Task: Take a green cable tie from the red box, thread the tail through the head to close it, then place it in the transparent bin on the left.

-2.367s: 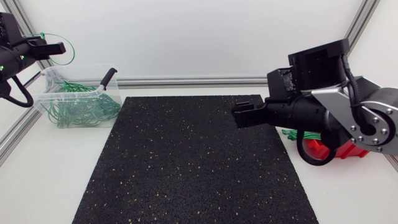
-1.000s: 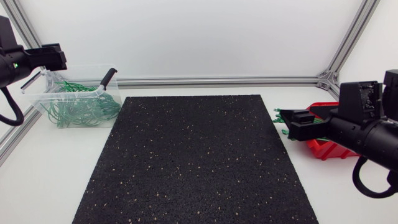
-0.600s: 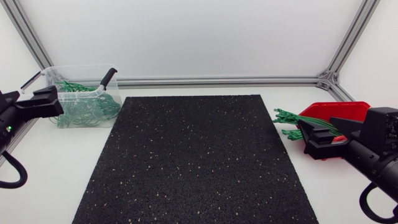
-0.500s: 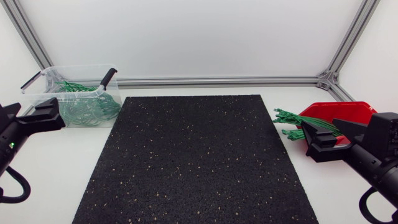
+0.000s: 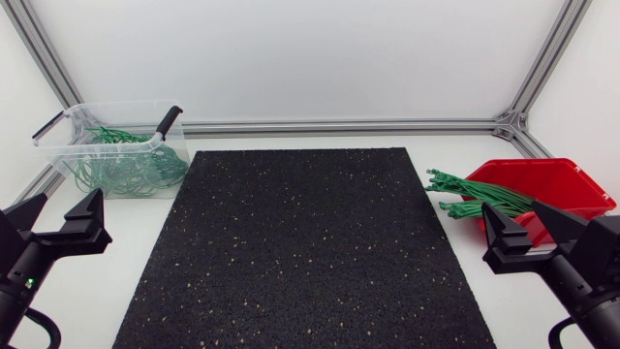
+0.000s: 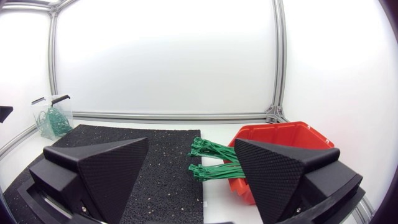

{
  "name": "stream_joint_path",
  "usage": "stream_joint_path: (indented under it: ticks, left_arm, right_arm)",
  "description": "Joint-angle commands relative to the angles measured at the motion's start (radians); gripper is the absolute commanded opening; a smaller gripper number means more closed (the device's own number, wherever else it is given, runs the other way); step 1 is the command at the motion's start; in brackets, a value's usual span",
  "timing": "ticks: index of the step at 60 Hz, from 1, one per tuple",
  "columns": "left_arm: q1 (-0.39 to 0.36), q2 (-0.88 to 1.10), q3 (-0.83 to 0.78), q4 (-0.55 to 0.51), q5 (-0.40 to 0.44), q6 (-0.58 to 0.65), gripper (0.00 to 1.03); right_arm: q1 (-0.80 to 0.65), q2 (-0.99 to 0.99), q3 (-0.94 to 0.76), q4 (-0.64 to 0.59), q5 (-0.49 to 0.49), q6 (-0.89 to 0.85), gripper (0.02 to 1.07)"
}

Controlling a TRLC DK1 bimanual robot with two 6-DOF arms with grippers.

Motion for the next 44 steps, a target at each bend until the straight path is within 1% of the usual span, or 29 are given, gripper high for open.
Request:
stream_joint_path:
  ticks: [1, 13, 31, 44]
  left_arm:
    - [0.001, -0.046, -0.045, -0.015, 0.02, 0.013, 1.0]
    - [0.005, -0.145, -0.108, -0.047, 0.066, 0.007, 1.0]
    - [0.01, -0.295, -0.203, -0.096, 0.135, -0.001, 1.0]
    - [0.01, -0.295, -0.203, -0.096, 0.135, -0.001, 1.0]
  right_arm:
    - [-0.023, -0.046, -0.053, 0.03, -0.006, -0.021, 1.02]
    - [-0.066, -0.145, -0.133, 0.067, -0.023, -0.031, 1.02]
    - [-0.067, -0.147, -0.134, 0.068, -0.023, -0.031, 1.02]
    - [-0.067, -0.147, -0.134, 0.068, -0.023, -0.031, 1.02]
